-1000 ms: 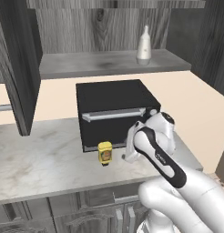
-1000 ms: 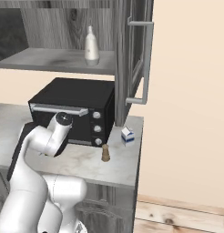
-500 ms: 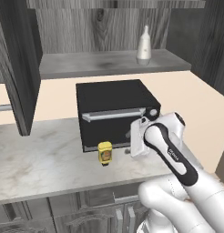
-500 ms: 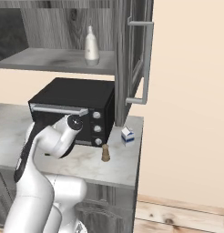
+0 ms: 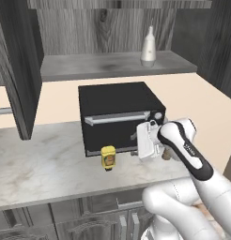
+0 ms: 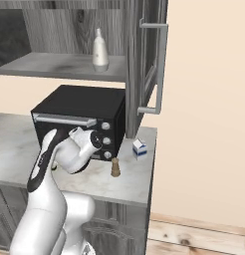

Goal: There are various items on the counter. Only move the condiments/shakers into the cabinet.

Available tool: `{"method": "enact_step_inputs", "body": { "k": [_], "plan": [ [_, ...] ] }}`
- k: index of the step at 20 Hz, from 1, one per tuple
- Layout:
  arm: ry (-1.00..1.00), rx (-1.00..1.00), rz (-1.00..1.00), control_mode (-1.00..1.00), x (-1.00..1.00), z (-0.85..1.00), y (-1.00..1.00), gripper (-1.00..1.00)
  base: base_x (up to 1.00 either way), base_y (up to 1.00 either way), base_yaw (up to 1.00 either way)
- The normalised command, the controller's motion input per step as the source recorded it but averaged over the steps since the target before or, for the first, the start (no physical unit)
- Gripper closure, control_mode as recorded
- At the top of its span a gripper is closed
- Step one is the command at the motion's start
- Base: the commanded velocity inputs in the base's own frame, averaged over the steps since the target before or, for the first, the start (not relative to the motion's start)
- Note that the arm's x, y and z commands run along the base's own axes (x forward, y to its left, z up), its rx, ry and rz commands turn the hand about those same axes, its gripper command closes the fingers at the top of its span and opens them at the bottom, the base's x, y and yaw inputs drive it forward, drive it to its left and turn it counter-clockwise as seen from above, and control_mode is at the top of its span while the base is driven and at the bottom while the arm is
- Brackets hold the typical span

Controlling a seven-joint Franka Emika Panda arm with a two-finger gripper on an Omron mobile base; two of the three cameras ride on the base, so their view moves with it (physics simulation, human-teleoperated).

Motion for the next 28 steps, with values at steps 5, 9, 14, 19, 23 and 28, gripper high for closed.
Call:
{"method": "enact_step_inputs", "body": {
  "k": [5, 9, 14, 19, 23, 28],
  "plan": [
    [0.05, 0.17, 0.06, -1.0, 0.0, -0.41, 0.0, -1.0, 0.0, 0.0, 0.0],
    [0.07, 0.02, 0.03, -1.0, 0.0, -0.44, 0.07, -1.0, 0.0, 0.0, 0.0],
    [0.03, 0.0, 0.02, -1.0, 0.0, -0.31, 0.25, -1.0, 0.0, 0.0, 0.0],
    [0.01, 0.0, 0.02, -1.0, -0.04, -0.4, 0.31, -1.0, 0.0, 0.0, 0.0],
    [0.0, 0.0, 0.01, -1.0, 0.0, -0.2, 0.02, -1.0, 0.0, 0.0, 0.0],
    [0.0, 0.0, 0.01, -1.0, 0.0, -0.11, 0.0, -1.0, 0.0, 0.0, 0.0]
  ]
}}
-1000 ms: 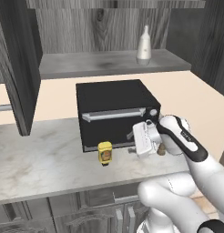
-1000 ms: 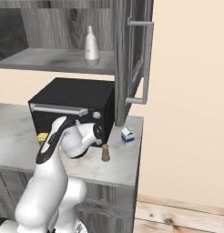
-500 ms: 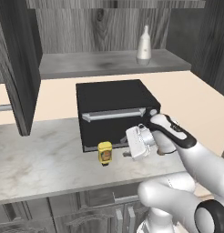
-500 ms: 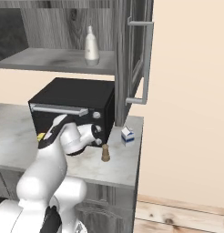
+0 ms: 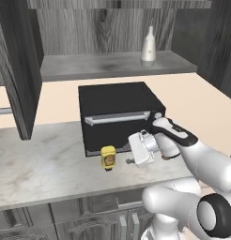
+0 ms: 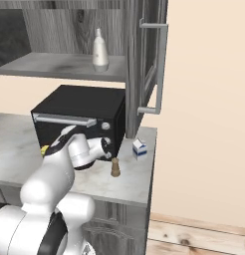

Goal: There are various items on the counter. Only move the condiments/shakers into the cabinet.

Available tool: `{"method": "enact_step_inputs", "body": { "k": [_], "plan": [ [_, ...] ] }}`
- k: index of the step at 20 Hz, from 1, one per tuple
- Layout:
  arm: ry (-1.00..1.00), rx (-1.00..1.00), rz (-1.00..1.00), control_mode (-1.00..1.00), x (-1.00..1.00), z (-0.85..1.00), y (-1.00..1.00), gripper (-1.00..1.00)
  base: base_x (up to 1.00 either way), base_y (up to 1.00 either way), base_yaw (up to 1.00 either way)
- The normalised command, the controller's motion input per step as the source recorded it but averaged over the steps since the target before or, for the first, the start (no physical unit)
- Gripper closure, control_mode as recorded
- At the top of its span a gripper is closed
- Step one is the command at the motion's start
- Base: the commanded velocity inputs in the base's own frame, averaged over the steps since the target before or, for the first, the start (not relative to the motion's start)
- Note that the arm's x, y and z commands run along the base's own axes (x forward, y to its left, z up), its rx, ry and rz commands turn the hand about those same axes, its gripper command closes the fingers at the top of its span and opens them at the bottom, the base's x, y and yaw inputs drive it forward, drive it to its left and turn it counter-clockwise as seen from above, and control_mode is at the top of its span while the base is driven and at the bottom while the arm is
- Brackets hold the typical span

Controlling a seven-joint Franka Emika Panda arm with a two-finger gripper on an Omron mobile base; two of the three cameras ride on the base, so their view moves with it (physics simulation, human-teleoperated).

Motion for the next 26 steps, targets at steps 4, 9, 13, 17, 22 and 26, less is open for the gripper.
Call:
{"method": "enact_step_inputs", "body": {
  "k": [4, 9, 13, 17, 22, 26],
  "plan": [
    [0.0, 0.0, 0.0, -1.0, 0.0, -0.15, 0.04, -1.0, 0.0, 0.0, 0.0],
    [0.0, 0.0, 0.0, -1.0, 0.0, -0.11, 0.1, -1.0, 0.0, 0.0, 0.0],
    [0.0, 0.0, 0.0, -1.0, 0.0, -0.03, 0.02, -1.0, 0.0, 0.0, 0.0],
    [0.0, 0.02, 0.0, -1.0, 0.12, 0.0, 0.0, -1.0, 0.0, 0.0, 0.0],
    [0.01, 0.02, 0.0, -1.0, 0.35, 0.0, 0.0, -1.0, 0.0, 0.0, 0.0],
    [0.02, 0.0, 0.0, -1.0, 0.28, -0.03, 0.0, -1.0, 0.0, 0.0, 0.0]
  ]
}}
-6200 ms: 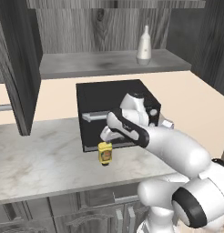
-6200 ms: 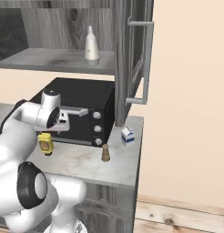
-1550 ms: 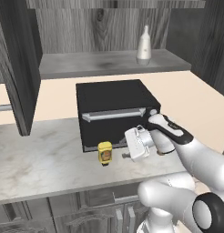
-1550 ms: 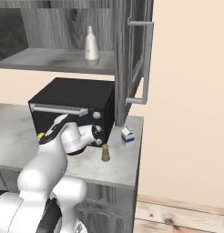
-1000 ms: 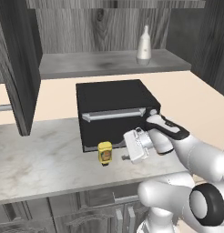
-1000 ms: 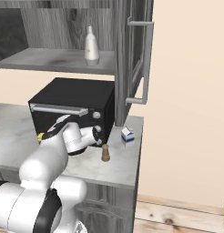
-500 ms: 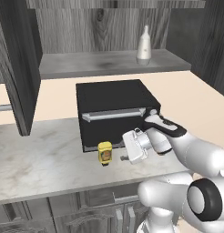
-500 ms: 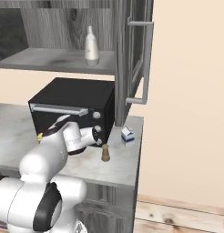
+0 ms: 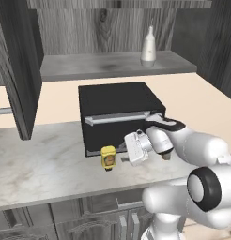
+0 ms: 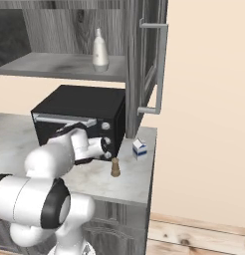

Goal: There are various items on the counter. Only move the condiments/shakers into the cabinet.

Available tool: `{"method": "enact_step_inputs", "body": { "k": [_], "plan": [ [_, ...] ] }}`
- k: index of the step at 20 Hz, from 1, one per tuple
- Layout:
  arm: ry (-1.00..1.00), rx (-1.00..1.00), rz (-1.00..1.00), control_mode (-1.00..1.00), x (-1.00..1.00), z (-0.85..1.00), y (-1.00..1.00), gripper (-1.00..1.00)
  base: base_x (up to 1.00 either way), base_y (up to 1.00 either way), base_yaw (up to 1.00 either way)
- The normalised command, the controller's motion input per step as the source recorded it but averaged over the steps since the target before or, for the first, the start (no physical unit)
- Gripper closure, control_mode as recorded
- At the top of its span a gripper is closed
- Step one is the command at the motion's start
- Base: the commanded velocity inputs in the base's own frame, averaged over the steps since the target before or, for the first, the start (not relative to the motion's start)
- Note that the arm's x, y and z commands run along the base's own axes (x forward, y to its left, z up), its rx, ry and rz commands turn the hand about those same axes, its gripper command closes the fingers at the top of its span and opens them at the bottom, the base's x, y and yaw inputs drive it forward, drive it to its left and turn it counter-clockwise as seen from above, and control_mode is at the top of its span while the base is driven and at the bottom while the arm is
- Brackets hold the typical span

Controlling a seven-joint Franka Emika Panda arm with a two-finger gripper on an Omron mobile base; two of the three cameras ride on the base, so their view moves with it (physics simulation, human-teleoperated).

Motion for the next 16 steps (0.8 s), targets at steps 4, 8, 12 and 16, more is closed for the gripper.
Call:
{"method": "enact_step_inputs", "body": {
  "k": [4, 8, 12, 16],
  "plan": [
    [0.03, 0.0, 0.0, -1.0, 0.26, -0.08, 0.01, -1.0, 0.0, 0.0, 0.0],
    [0.05, 0.0, 0.01, -1.0, 0.06, -0.22, 0.23, -1.0, 0.0, 0.0, 0.0],
    [0.04, 0.0, 0.02, -1.0, 0.0, -0.25, 0.4, -1.0, 0.0, 0.0, 0.0],
    [0.0, 0.0, 0.03, -1.0, 0.0, -0.06, 0.27, -1.0, 0.0, 0.0, 0.0]
  ]
}}
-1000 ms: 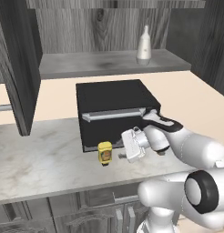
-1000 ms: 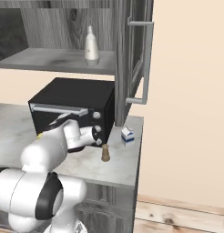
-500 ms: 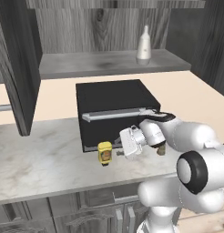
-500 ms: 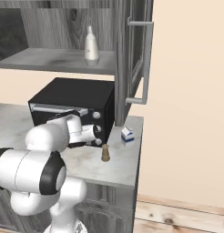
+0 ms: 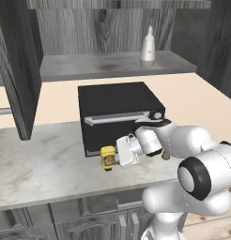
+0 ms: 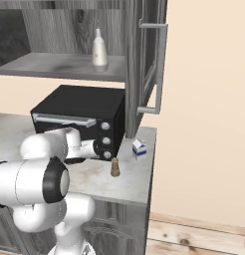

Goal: There are various items on the counter. Only move the condiments/shakers into the cabinet.

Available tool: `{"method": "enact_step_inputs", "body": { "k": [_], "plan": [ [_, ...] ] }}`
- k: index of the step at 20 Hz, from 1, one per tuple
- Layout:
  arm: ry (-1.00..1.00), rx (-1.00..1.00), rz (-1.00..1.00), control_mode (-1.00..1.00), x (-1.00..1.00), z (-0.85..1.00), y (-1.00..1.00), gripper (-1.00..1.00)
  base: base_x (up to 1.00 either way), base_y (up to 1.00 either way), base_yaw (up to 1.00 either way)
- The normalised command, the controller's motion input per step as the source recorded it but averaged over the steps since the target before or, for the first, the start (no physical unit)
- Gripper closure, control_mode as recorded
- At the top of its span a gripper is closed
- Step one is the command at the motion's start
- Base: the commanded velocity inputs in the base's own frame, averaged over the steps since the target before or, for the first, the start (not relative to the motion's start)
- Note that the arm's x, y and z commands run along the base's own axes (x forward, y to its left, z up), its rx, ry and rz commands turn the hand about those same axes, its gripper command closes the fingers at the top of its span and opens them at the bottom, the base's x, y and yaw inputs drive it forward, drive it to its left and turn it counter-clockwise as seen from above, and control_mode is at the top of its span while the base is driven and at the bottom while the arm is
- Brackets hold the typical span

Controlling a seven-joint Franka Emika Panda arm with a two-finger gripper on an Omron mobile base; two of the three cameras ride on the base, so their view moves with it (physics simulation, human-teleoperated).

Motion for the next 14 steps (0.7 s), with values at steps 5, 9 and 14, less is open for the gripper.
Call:
{"method": "enact_step_inputs", "body": {
  "k": [5, 9, 14],
  "plan": [
    [0.0, 0.0, 0.0, -1.0, 0.0, 0.0, 0.02, -1.0, 0.0, 0.0, 0.0],
    [0.0, 0.0, 0.0, -1.0, 0.0, 0.0, 0.0, -1.0, 0.0, 0.0, 0.0],
    [0.0, 0.0, 0.0, -1.0, 0.0, 0.0, 0.03, 1.0, 0.0, 0.0, 0.0]
  ]
}}
